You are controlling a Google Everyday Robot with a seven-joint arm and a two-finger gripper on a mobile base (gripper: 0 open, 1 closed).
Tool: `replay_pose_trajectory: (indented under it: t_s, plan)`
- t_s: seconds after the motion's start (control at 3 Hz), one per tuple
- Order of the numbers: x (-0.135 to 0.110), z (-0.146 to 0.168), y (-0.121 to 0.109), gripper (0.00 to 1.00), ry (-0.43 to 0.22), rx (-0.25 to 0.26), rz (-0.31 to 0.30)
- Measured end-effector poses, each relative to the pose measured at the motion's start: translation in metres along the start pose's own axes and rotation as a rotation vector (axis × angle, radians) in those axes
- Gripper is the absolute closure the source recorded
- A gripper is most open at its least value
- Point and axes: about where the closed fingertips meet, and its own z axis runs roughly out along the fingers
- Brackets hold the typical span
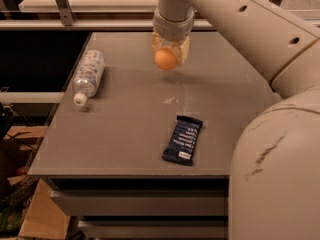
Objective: Move orange near blue plastic bottle
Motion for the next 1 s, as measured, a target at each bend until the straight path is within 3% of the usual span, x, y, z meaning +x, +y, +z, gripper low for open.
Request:
replay_pose_trajectory:
  t_s: [1.0]
  plan:
    - [-0.045,-0.01,-0.099,1.0,-0.072,0.057,-0.239]
